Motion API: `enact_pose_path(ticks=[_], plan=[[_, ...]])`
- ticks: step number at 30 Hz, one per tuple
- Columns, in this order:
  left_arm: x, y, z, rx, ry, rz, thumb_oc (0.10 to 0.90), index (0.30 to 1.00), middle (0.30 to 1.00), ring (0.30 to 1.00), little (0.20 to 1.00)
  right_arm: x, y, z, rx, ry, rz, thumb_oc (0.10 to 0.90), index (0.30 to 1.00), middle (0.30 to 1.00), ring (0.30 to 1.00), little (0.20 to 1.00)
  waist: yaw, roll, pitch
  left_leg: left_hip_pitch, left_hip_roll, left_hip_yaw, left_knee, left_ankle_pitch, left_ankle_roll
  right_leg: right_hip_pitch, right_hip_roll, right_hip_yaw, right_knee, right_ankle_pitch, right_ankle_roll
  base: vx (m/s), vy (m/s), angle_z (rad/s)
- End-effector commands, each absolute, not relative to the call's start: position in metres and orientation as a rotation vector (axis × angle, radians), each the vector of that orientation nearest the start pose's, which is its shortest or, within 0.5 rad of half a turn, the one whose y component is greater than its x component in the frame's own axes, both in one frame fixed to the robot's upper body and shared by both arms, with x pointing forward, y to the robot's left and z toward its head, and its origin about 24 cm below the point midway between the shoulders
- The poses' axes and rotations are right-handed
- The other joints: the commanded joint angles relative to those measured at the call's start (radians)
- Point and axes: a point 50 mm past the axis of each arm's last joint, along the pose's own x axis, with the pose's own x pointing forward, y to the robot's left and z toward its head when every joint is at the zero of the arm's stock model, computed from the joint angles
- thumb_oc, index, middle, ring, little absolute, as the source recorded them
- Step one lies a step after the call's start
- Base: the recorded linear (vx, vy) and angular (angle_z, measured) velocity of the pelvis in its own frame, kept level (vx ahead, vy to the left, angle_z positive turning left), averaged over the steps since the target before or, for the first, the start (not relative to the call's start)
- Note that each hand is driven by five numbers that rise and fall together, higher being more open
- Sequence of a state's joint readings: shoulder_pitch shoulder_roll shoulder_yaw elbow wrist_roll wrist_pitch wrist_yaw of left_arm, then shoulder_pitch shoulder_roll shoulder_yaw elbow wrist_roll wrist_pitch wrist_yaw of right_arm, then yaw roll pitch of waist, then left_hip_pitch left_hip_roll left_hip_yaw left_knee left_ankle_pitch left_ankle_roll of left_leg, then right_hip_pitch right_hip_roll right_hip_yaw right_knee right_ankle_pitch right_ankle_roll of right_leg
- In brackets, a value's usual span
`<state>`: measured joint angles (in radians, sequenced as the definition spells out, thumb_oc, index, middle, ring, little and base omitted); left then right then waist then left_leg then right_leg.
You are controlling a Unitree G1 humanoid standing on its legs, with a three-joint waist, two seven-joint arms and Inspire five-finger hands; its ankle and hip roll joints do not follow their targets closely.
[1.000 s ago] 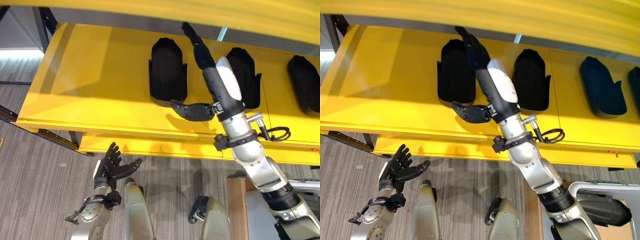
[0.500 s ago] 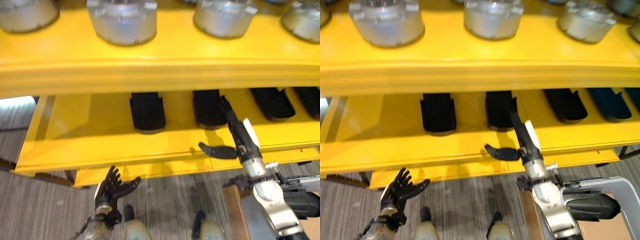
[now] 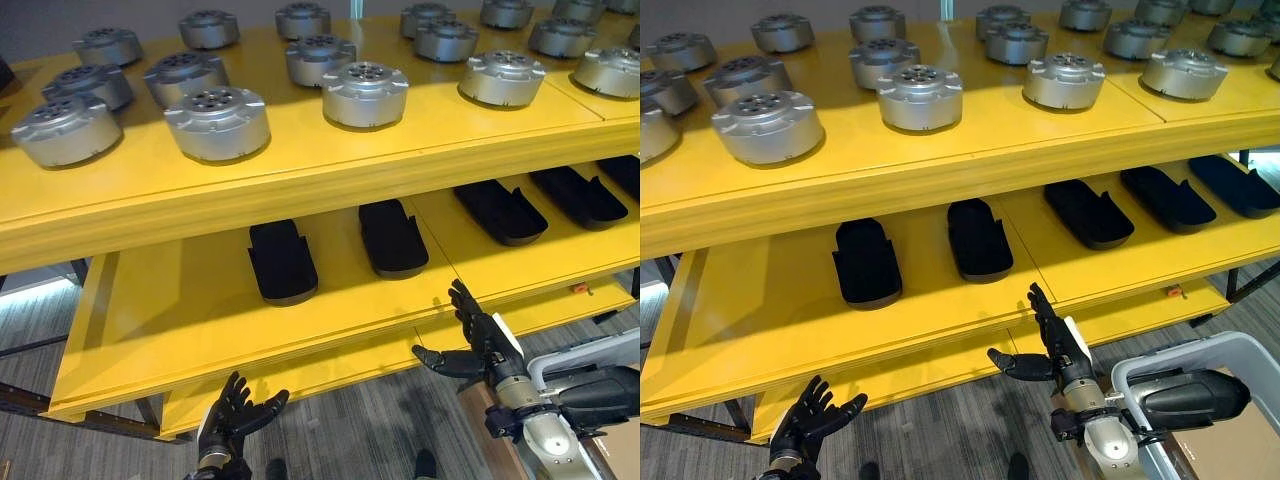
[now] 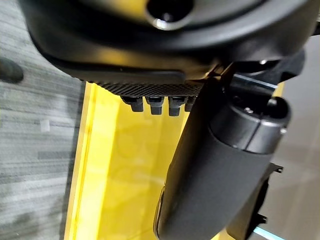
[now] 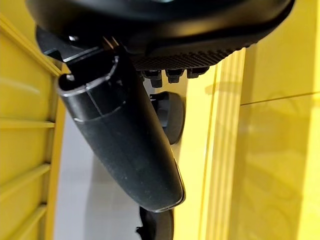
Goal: Move parts from the plastic box to the shelf.
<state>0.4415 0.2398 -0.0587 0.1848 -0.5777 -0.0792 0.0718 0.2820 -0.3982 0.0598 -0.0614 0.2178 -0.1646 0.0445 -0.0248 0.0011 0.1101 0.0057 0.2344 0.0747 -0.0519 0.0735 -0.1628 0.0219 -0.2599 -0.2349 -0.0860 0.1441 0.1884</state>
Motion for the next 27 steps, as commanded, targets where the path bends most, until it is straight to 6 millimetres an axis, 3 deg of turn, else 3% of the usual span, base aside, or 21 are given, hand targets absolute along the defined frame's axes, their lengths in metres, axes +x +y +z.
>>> enact_pose_path(ticks=[1,8,14,17,18,19,20,21,22,23,24,27], plan=[[0.178,0.224,-0.010,-0.223,0.170,0.165,0.900,1.000,1.000,1.000,1.000,0.216,-0.225,0.075,-0.167,-0.208,0.018,0.900,1.000,1.000,1.000,1.000,-0.003,-0.015,-0.028,-0.010,0.005,-0.014,0.017,-0.011,0.034,0.026,-0.006,0.003,0.096,-0.102,-0.008,0.03,0.139,0.00],[0.185,0.227,-0.003,-0.201,0.140,0.177,0.900,1.000,1.000,1.000,1.000,0.222,-0.218,0.076,-0.160,-0.213,0.022,0.900,1.000,1.000,1.000,1.000,0.004,-0.038,-0.010,0.018,-0.023,0.044,0.067,-0.071,0.064,0.010,-0.055,0.027,0.147,-0.082,0.024,0.03,0.107,-0.11],[0.198,0.230,0.012,-0.097,0.093,0.120,0.900,1.000,1.000,1.000,1.000,0.223,-0.213,0.080,-0.134,-0.234,0.022,0.900,1.000,1.000,1.000,1.000,-0.012,-0.062,0.022,-0.015,-0.071,0.050,0.149,-0.127,0.099,-0.020,-0.107,0.051,0.222,-0.032,0.052,0.00,0.155,-0.03],[0.207,0.229,0.020,-0.065,0.060,0.092,0.900,1.000,1.000,1.000,1.000,0.221,-0.211,0.078,-0.114,-0.231,0.023,0.900,1.000,1.000,1.000,1.000,-0.027,-0.065,0.042,-0.065,-0.103,0.056,0.188,-0.146,0.115,-0.051,-0.133,0.070,0.208,0.045,0.068,-0.08,0.193,0.03],[0.211,0.230,0.023,-0.065,0.046,0.099,0.900,1.000,1.000,1.000,1.000,0.220,-0.210,0.074,-0.110,-0.218,0.014,0.900,1.000,1.000,1.000,1.000,-0.035,-0.064,0.049,-0.090,-0.124,0.085,0.198,-0.159,0.126,-0.086,-0.153,0.081,0.177,0.138,0.073,-0.10,0.206,-0.05],[0.211,0.230,0.023,-0.065,0.046,0.099,0.900,1.000,1.000,1.000,1.000,0.220,-0.210,0.074,-0.109,-0.219,0.014,0.900,1.000,1.000,1.000,1.000,-0.034,-0.065,0.046,-0.094,-0.125,0.087,0.197,-0.156,0.127,-0.091,-0.154,0.083,0.176,0.141,0.073,-0.16,0.198,-0.07],[0.210,0.234,0.023,-0.062,0.043,0.115,0.900,1.000,1.000,1.000,1.000,0.222,-0.208,0.074,-0.107,-0.221,0.023,0.900,1.000,1.000,1.000,1.000,-0.028,-0.064,0.055,-0.097,-0.129,0.118,0.195,-0.160,0.132,-0.125,-0.170,0.062,0.157,0.200,0.073,-0.13,0.100,-0.22],[0.209,0.236,0.024,-0.059,0.041,0.128,0.900,1.000,1.000,1.000,1.000,0.224,-0.206,0.074,-0.109,-0.222,0.032,0.900,1.000,1.000,1.000,1.000,-0.018,-0.055,0.066,-0.094,-0.121,0.139,0.194,-0.164,0.136,-0.135,-0.177,0.015,0.158,0.191,0.073,-0.13,0.097,-0.43],[0.209,0.236,0.024,-0.059,0.041,0.128,0.900,1.000,1.000,1.000,1.000,0.224,-0.206,0.074,-0.109,-0.222,0.032,0.900,1.000,1.000,1.000,1.000,-0.018,-0.055,0.067,-0.093,-0.121,0.140,0.194,-0.165,0.136,-0.134,-0.176,0.015,0.158,0.191,0.073,-0.11,0.173,-1.25],[0.207,0.241,0.023,-0.061,0.045,0.157,0.900,1.000,1.000,1.000,1.000,0.231,-0.198,0.075,-0.115,-0.228,0.067,0.900,1.000,1.000,1.000,1.000,0.025,-0.019,0.081,-0.076,-0.089,0.193,0.195,-0.184,0.136,-0.098,-0.209,-0.179,0.209,0.116,0.064,-0.11,0.210,-1.77],[0.206,0.241,0.022,-0.073,0.050,0.159,0.900,1.000,1.000,1.000,1.000,0.234,-0.194,0.077,-0.132,-0.234,0.097,0.900,1.000,1.000,1.000,1.000,0.022,-0.017,0.085,-0.063,-0.080,0.234,0.188,-0.178,0.146,-0.093,-0.215,-0.187,0.273,0.070,0.051,-0.11,0.210,-2.01],[0.202,0.243,0.021,-0.083,0.055,0.169,0.900,1.000,1.000,1.000,1.000,0.234,-0.193,0.077,-0.141,-0.232,0.107,0.900,1.000,1.000,1.000,1.000,0.031,-0.027,0.086,-0.056,-0.076,0.260,0.203,-0.185,0.149,-0.081,-0.209,-0.180,0.276,0.051,0.049,-0.06,0.027,-1.09]])
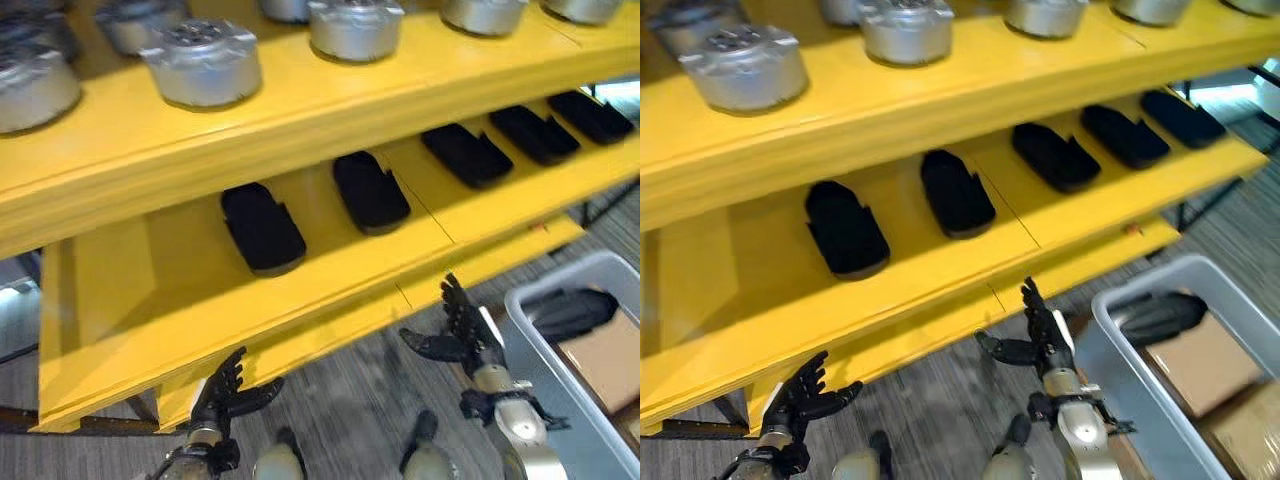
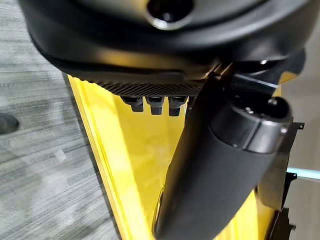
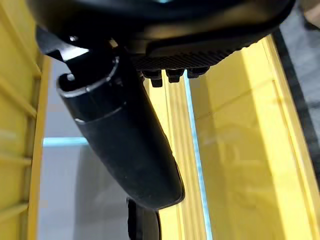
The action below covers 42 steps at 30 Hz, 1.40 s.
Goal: Move parts from the plastic box to the shelf.
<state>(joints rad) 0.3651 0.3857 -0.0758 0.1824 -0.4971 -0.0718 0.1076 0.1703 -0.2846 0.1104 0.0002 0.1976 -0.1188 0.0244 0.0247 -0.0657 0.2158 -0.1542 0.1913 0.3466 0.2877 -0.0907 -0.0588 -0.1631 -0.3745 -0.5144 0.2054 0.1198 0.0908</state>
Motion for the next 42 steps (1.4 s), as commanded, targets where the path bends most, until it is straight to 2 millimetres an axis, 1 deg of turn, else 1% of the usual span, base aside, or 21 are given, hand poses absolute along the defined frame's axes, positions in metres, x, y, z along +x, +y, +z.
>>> enact_pose_path(ticks=[1,2,4,5,9,11,15,16,21,24,30,31,33,35,36,37,38,39,40,41,42], plan=[[0.199,0.245,0.018,-0.086,0.064,0.181,0.900,1.000,1.000,1.000,1.000,0.234,-0.192,0.075,-0.143,-0.225,0.109,0.900,1.000,1.000,1.000,1.000,-0.009,0.031,-0.021,0.112,-0.035,0.012,-0.136,-0.023,0.042,0.124,-0.099,0.073,-0.046,0.083,0.151,-0.03,-0.062,-0.69],[0.196,0.246,0.016,-0.085,0.074,0.187,0.900,1.000,1.000,1.000,1.000,0.234,-0.192,0.075,-0.154,-0.219,0.113,0.900,1.000,1.000,1.000,1.000,-0.004,0.023,-0.026,0.115,-0.033,0.026,-0.131,-0.024,0.037,0.141,-0.101,0.058,-0.076,0.098,0.156,-0.03,-0.134,-0.83],[0.191,0.247,0.012,-0.092,0.095,0.198,0.900,1.000,1.000,1.000,1.000,0.230,-0.194,0.072,-0.161,-0.204,0.114,0.900,1.000,1.000,1.000,1.000,-0.006,0.007,-0.044,0.118,-0.016,0.041,-0.123,-0.019,0.021,0.162,-0.082,0.073,-0.120,0.084,0.159,0.02,-0.212,-0.89],[0.188,0.247,0.010,-0.102,0.099,0.211,0.900,1.000,1.000,1.000,1.000,0.229,-0.196,0.072,-0.166,-0.203,0.115,0.900,1.000,1.000,1.000,1.000,-0.011,0.002,-0.049,0.125,0.007,0.054,-0.117,-0.013,0.008,0.159,-0.068,0.083,-0.129,0.082,0.158,0.06,-0.228,-0.54],[0.180,0.249,0.004,-0.135,0.115,0.247,0.900,1.000,1.000,1.000,1.000,0.223,-0.202,0.073,-0.172,-0.198,0.115,0.900,1.000,1.000,1.000,1.000,-0.032,0.004,-0.059,0.163,0.069,0.099,-0.130,0.017,-0.026,0.160,-0.037,0.079,-0.147,0.045,0.148,0.05,-0.204,-0.55],[0.179,0.248,0.001,-0.151,0.131,0.249,0.900,1.000,1.000,1.000,1.000,0.219,-0.207,0.070,-0.170,-0.180,0.092,0.900,1.000,1.000,1.000,1.000,-0.046,0.013,-0.062,0.168,0.109,0.104,-0.146,0.050,-0.052,0.158,0.001,0.081,-0.146,-0.006,0.127,0.04,-0.220,-0.55],[0.172,0.246,-0.006,-0.164,0.160,0.254,0.900,1.000,1.000,1.000,1.000,0.216,-0.212,0.071,-0.180,-0.177,0.080,0.900,1.000,1.000,1.000,1.000,-0.064,0.036,-0.068,0.180,0.140,0.112,-0.174,0.093,-0.079,0.159,0.044,0.082,-0.162,-0.037,0.111,0.05,-0.141,-0.21],[0.170,0.244,-0.008,-0.171,0.171,0.252,0.900,1.000,1.000,1.000,1.000,0.215,-0.215,0.071,-0.186,-0.176,0.068,0.900,1.000,1.000,1.000,1.000,-0.070,0.052,-0.068,0.184,0.158,0.120,-0.187,0.131,-0.097,0.162,0.065,0.083,-0.173,-0.046,0.104,0.05,-0.131,-0.13],[0.163,0.240,-0.014,-0.180,0.203,0.244,0.900,1.000,1.000,1.000,1.000,0.209,-0.220,0.069,-0.207,-0.164,0.051,0.900,1.000,1.000,1.000,1.000,-0.085,0.090,-0.063,0.192,0.179,0.131,-0.214,0.187,-0.125,0.164,0.098,0.082,-0.189,-0.064,0.088,0.05,-0.097,-0.11],[0.162,0.240,-0.013,-0.174,0.200,0.239,0.900,1.000,1.000,1.000,1.000,0.207,-0.221,0.070,-0.218,-0.166,0.050,0.900,1.000,1.000,1.000,1.000,-0.091,0.101,-0.058,0.190,0.180,0.134,-0.215,0.196,-0.130,0.156,0.101,0.087,-0.184,-0.068,0.084,0.03,-0.049,-0.07],[0.171,0.237,-0.008,-0.165,0.170,0.218,0.900,1.000,1.000,1.000,1.000,0.210,-0.221,0.072,-0.238,-0.174,0.041,0.900,1.000,1.000,1.000,1.000,-0.110,0.138,-0.044,0.177,0.190,0.146,-0.261,0.268,-0.152,0.096,0.122,0.114,-0.158,-0.087,0.069,0.00,-0.081,-0.05],[0.178,0.234,-0.004,-0.162,0.149,0.207,0.900,1.000,1.000,1.000,1.000,0.210,-0.221,0.072,-0.245,-0.178,0.038,0.900,1.000,1.000,1.000,1.000,-0.121,0.149,-0.033,0.169,0.213,0.153,-0.262,0.313,-0.165,0.069,0.156,0.131,-0.130,-0.118,0.045,0.02,-0.293,-0.14],[0.183,0.233,-0.001,-0.162,0.132,0.198,0.900,1.000,1.000,1.000,1.000,0.208,-0.222,0.072,-0.279,-0.179,0.035,0.900,1.000,1.000,1.000,1.000,-0.126,0.154,-0.022,0.159,0.241,0.155,-0.229,0.336,-0.174,0.069,0.185,0.143,-0.114,-0.158,0.017,0.05,-0.384,-0.22],[0.191,0.231,0.006,-0.173,0.108,0.175,0.900,1.000,1.000,1.000,1.000,0.200,-0.228,0.067,-0.256,-0.149,-0.003,0.900,1.000,1.000,1.000,1.000,-0.123,0.139,0.030,0.052,0.301,0.055,0.031,0.417,-0.166,0.110,0.248,0.171,-0.113,-0.222,-0.063,0.08,-0.578,-0.36],[0.192,0.230,0.006,-0.165,0.107,0.169,0.900,1.000,1.000,1.000,1.000,0.199,-0.229,0.068,-0.267,-0.152,-0.007,0.900,1.000,1.000,1.000,1.000,-0.124,0.134,0.045,0.027,0.302,0.011,0.084,0.428,-0.165,0.123,0.260,0.176,-0.115,-0.230,-0.078,0.06,-0.399,-0.18],[0.191,0.231,0.006,-0.165,0.107,0.176,0.900,1.000,1.000,1.000,1.000,0.196,-0.230,0.068,-0.273,-0.152,-0.018,0.900,1.000,1.000,1.000,1.000,-0.128,0.124,0.053,0.003,0.295,0.001,0.121,0.417,-0.160,0.131,0.268,0.182,-0.117,-0.244,-0.089,0.04,-0.174,-0.15],[0.191,0.232,0.006,-0.167,0.108,0.181,0.900,1.000,1.000,1.000,1.000,0.196,-0.234,0.064,-0.325,-0.130,-0.026,0.900,1.000,1.000,1.000,1.000,-0.115,0.111,0.066,-0.068,0.198,-0.064,0.108,0.341,-0.121,0.137,0.265,0.210,-0.131,-0.245,-0.088,0.06,-0.054,-0.19],[0.193,0.232,0.006,-0.161,0.104,0.181,0.900,1.000,1.000,1.000,1.000,0.199,-0.235,0.063,-0.339,-0.128,-0.032,0.900,1.000,1.000,1.000,1.000,-0.109,0.100,0.071,-0.127,0.135,-0.109,0.076,0.295,-0.097,0.142,0.259,0.218,-0.139,-0.238,-0.078,0.09,0.029,-0.21],[0.193,0.232,0.008,-0.160,0.098,0.184,0.900,1.000,1.000,1.000,1.000,0.201,-0.235,0.062,-0.334,-0.128,-0.032,0.900,1.000,1.000,1.000,1.000,-0.098,0.094,0.078,-0.155,0.103,-0.139,0.003,0.287,-0.094,0.150,0.264,0.231,-0.148,-0.231,-0.068,0.14,0.081,-0.39],[0.193,0.232,0.006,-0.162,0.103,0.190,0.900,1.000,1.000,1.000,1.000,0.201,-0.234,0.061,-0.331,-0.128,-0.028,0.900,1.000,1.000,1.000,1.000,-0.089,0.087,0.081,-0.160,0.072,-0.157,-0.095,0.304,-0.094,0.158,0.263,0.239,-0.154,-0.227,-0.056,0.14,0.107,-0.69],[0.192,0.233,0.005,-0.152,0.106,0.199,0.900,1.000,1.000,1.000,1.000,0.203,-0.233,0.061,-0.341,-0.132,-0.023,0.900,1.000,1.000,1.000,1.000,-0.072,0.090,0.086,-0.190,0.041,-0.197,-0.171,0.353,-0.086,0.158,0.273,0.243,-0.158,-0.210,-0.052,0.18,0.154,-1.08]])
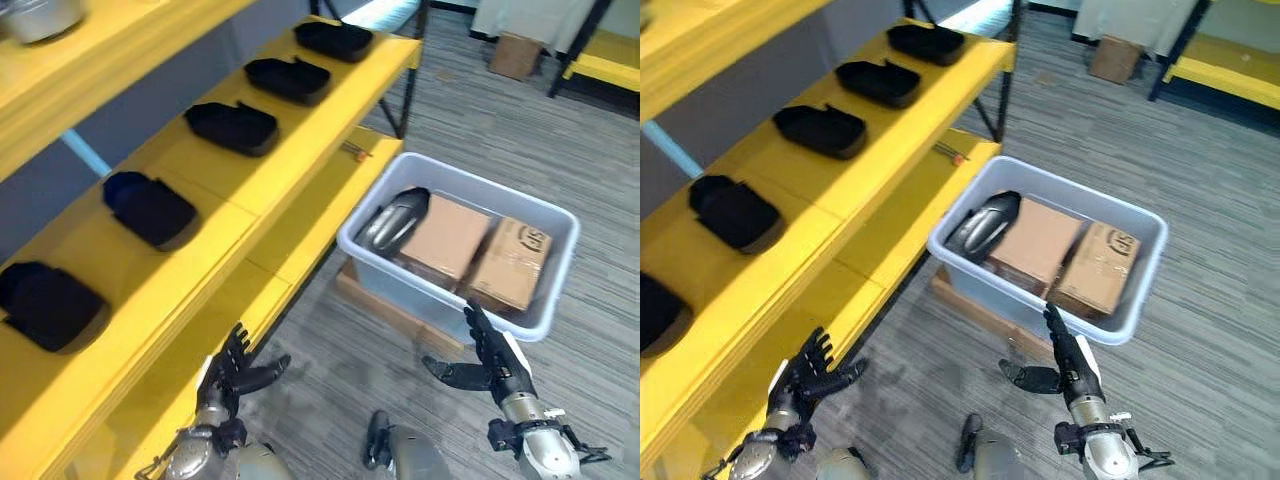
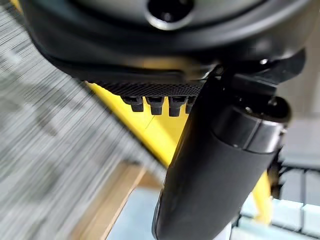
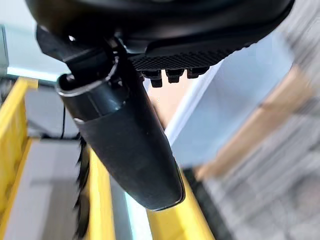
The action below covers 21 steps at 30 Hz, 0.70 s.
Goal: Move parts from the plastic box to the shelf.
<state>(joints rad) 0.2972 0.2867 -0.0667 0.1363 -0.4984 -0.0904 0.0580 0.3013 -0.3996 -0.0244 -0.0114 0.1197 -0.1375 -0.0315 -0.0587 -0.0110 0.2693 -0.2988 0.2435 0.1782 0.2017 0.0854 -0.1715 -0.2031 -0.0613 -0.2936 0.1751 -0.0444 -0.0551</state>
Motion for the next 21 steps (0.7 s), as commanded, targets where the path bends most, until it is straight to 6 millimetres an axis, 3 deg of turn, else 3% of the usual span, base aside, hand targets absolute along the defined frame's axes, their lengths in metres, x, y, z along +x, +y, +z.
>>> enact_pose_path(ticks=[1,3,4,5,7,11,13,21], plan=[[0.192,0.235,0.003,-0.149,0.110,0.211,0.900,1.000,1.000,1.000,1.000,0.205,-0.232,0.062,-0.340,-0.139,-0.011,0.900,1.000,1.000,1.000,1.000,0.032,0.037,0.035,-0.063,-0.056,-0.097,-0.166,0.178,0.031,0.203,-0.031,0.041,-0.132,-0.040,0.105,0.20,0.163,-1.04],[0.190,0.238,0.000,-0.142,0.123,0.229,0.900,1.000,1.000,1.000,1.000,0.210,-0.228,0.061,-0.324,-0.145,0.007,0.900,1.000,1.000,1.000,1.000,0.055,0.031,0.034,-0.058,-0.081,-0.185,-0.218,0.187,0.024,0.222,-0.008,0.095,-0.128,-0.050,0.115,0.26,0.165,-0.72],[0.184,0.239,-0.005,-0.162,0.139,0.245,0.900,1.000,1.000,1.000,1.000,0.210,-0.224,0.062,-0.310,-0.148,0.032,0.900,1.000,1.000,1.000,1.000,0.058,0.031,0.025,-0.014,-0.077,-0.186,-0.238,0.155,0.050,0.223,0.000,0.119,-0.116,-0.066,0.121,0.27,0.197,-1.69],[0.183,0.239,-0.006,-0.169,0.144,0.250,0.900,1.000,1.000,1.000,1.000,0.210,-0.221,0.059,-0.301,-0.140,0.049,0.900,1.000,1.000,1.000,1.000,0.066,0.029,0.014,0.017,-0.075,-0.194,-0.253,0.168,0.045,0.231,0.008,0.136,-0.117,-0.064,0.123,0.26,0.215,-1.94],[0.188,0.239,-0.001,-0.176,0.125,0.241,0.900,1.000,1.000,1.000,1.000,0.209,-0.221,0.056,-0.251,-0.128,0.026,0.900,1.000,1.000,1.000,1.000,0.057,0.009,-0.006,0.005,-0.073,-0.142,-0.191,0.138,0.056,0.237,-0.009,0.136,-0.114,-0.073,0.129,0.22,0.222,-1.33],[0.185,0.243,-0.001,-0.152,0.128,0.242,0.900,1.000,1.000,1.000,1.000,0.205,-0.220,0.052,-0.237,-0.106,0.024,0.900,1.000,1.000,1.000,1.000,0.057,-0.020,-0.033,0.045,-0.077,-0.084,-0.195,0.103,0.084,0.239,-0.037,0.175,-0.120,-0.056,0.148,0.17,0.207,-0.58],[0.185,0.247,0.003,-0.139,0.117,0.247,0.900,1.000,1.000,1.000,1.000,0.206,-0.218,0.053,-0.230,-0.105,0.024,0.900,1.000,1.000,1.000,1.000,0.049,-0.039,-0.058,0.078,-0.086,-0.010,-0.196,0.066,0.105,0.235,-0.073,0.195,-0.126,-0.040,0.171,0.18,0.217,-0.84],[0.183,0.245,0.000,-0.143,0.136,0.238,0.900,1.000,1.000,1.000,1.000,0.202,-0.221,0.051,-0.230,-0.087,0.021,0.900,1.000,1.000,1.000,1.000,0.028,-0.055,-0.101,0.098,-0.093,0.029,-0.172,0.023,0.111,0.266,-0.103,0.166,-0.170,-0.013,0.199,0.11,0.056,-0.06]])
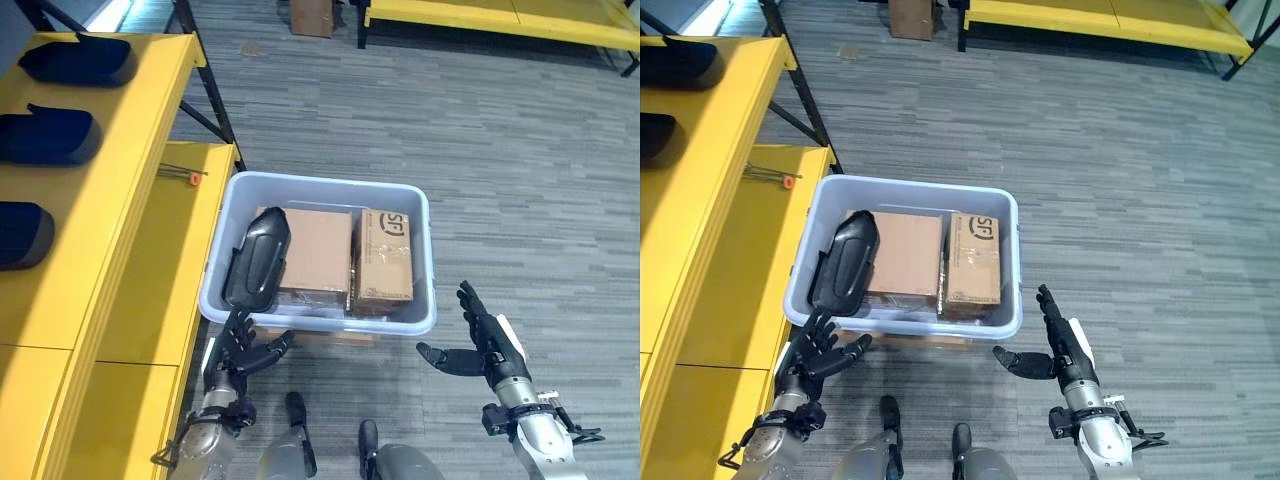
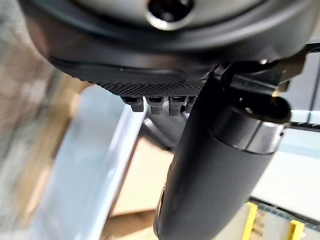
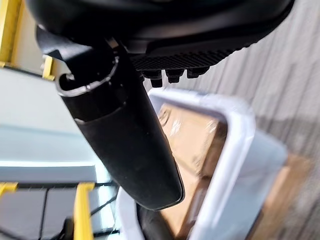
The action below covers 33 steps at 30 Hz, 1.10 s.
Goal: Move parts from the plastic box to the shelf.
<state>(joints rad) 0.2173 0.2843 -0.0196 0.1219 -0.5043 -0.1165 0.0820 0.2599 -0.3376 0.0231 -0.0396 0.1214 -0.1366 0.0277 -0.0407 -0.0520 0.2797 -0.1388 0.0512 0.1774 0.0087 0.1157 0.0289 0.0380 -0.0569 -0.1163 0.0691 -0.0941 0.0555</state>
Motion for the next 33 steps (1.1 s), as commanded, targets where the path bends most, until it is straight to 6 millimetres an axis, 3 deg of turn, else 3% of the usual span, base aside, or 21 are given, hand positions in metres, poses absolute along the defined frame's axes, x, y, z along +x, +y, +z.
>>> enact_pose_path(ticks=[1,8,11,12,13,15,17,21,24,25,27,33], plan=[[0.183,0.245,0.000,-0.141,0.138,0.235,0.900,1.000,1.000,1.000,1.000,0.202,-0.221,0.051,-0.234,-0.088,0.022,0.900,1.000,1.000,1.000,1.000,0.011,-0.016,-0.115,-0.061,0.099,0.032,0.024,-0.009,-0.090,0.027,-0.110,-0.011,-0.067,0.043,0.091,0.08,0.032,0.06],[0.186,0.245,0.004,-0.131,0.129,0.217,0.900,1.000,1.000,1.000,1.000,0.209,-0.220,0.059,-0.260,-0.125,0.026,0.900,1.000,1.000,1.000,1.000,0.018,-0.025,-0.127,-0.074,0.077,0.025,0.091,-0.075,-0.067,0.033,-0.139,-0.012,-0.063,0.071,0.115,0.06,0.066,-0.03],[0.189,0.245,0.006,-0.112,0.125,0.201,0.900,1.000,1.000,1.000,1.000,0.213,-0.215,0.062,-0.252,-0.148,0.037,0.900,1.000,1.000,1.000,1.000,0.020,-0.018,-0.122,-0.059,0.048,0.024,0.094,-0.108,-0.035,-0.010,-0.160,-0.002,0.051,0.115,0.142,0.01,0.195,-0.07],[0.190,0.244,0.007,-0.109,0.122,0.190,0.900,1.000,1.000,1.000,1.000,0.214,-0.214,0.063,-0.256,-0.153,0.042,0.900,1.000,1.000,1.000,1.000,0.009,-0.001,-0.111,-0.028,0.027,0.021,0.068,-0.113,-0.015,-0.069,-0.153,0.019,0.156,0.172,0.153,-0.01,0.294,-0.04],[0.190,0.244,0.007,-0.106,0.121,0.188,0.900,1.000,1.000,1.000,1.000,0.214,-0.213,0.063,-0.253,-0.156,0.041,0.900,1.000,1.000,1.000,1.000,0.002,0.008,-0.101,-0.015,0.021,0.021,0.058,-0.112,-0.010,-0.094,-0.143,0.018,0.205,0.181,0.155,-0.01,0.323,0.06],[0.191,0.244,0.009,-0.100,0.113,0.189,0.900,1.000,1.000,1.000,1.000,0.216,-0.210,0.065,-0.248,-0.166,0.045,0.900,1.000,1.000,1.000,1.000,0.002,0.027,-0.090,0.025,0.011,0.037,0.022,-0.117,-0.001,-0.144,-0.146,-0.040,0.270,0.166,0.148,0.02,0.239,0.10],[0.189,0.244,0.008,-0.107,0.118,0.195,0.900,1.000,1.000,1.000,1.000,0.218,-0.207,0.063,-0.247,-0.159,0.060,0.900,1.000,1.000,1.000,1.000,0.006,0.041,-0.082,0.096,0.002,0.061,-0.029,-0.132,-0.006,-0.188,-0.144,-0.153,0.226,0.115,0.125,0.12,0.179,-0.12],[0.187,0.245,0.007,-0.115,0.120,0.206,0.900,1.000,1.000,1.000,1.000,0.217,-0.206,0.061,-0.255,-0.151,0.070,0.900,1.000,1.000,1.000,1.000,0.014,0.033,-0.078,0.141,-0.001,0.081,-0.046,-0.148,-0.010,-0.193,-0.138,-0.240,0.141,0.119,0.107,0.11,0.011,-0.29],[0.185,0.244,0.004,-0.117,0.135,0.200,0.900,1.000,1.000,1.000,1.000,0.213,-0.208,0.060,-0.268,-0.139,0.076,0.900,1.000,1.000,1.000,1.000,0.013,0.017,-0.077,0.140,0.003,0.076,0.007,-0.190,-0.016,-0.128,-0.131,-0.235,0.063,0.104,0.104,0.07,-0.086,-0.01],[0.185,0.241,0.003,-0.122,0.139,0.193,0.900,1.000,1.000,1.000,1.000,0.212,-0.209,0.058,-0.275,-0.132,0.074,0.900,1.000,1.000,1.000,1.000,0.006,0.014,-0.075,0.131,0.012,0.077,0.032,-0.194,-0.022,-0.114,-0.097,-0.200,0.047,0.088,0.086,0.01,-0.123,0.10],[0.186,0.239,0.003,-0.143,0.132,0.196,0.900,1.000,1.000,1.000,1.000,0.210,-0.211,0.059,-0.275,-0.132,0.068,0.900,1.000,1.000,1.000,1.000,0.012,0.010,-0.074,0.115,0.027,0.085,0.073,-0.201,-0.034,-0.104,-0.089,-0.226,0.044,0.077,0.072,0.00,-0.111,0.01],[0.184,0.233,-0.001,-0.176,0.147,0.190,0.900,1.000,1.000,1.000,1.000,0.206,-0.217,0.057,-0.286,-0.113,0.050,0.900,1.000,1.000,1.000,1.000,0.000,0.020,-0.098,0.123,0.047,0.094,0.069,-0.198,-0.047,-0.083,-0.075,-0.224,0.029,0.062,0.062,0.03,-0.081,-0.02]])
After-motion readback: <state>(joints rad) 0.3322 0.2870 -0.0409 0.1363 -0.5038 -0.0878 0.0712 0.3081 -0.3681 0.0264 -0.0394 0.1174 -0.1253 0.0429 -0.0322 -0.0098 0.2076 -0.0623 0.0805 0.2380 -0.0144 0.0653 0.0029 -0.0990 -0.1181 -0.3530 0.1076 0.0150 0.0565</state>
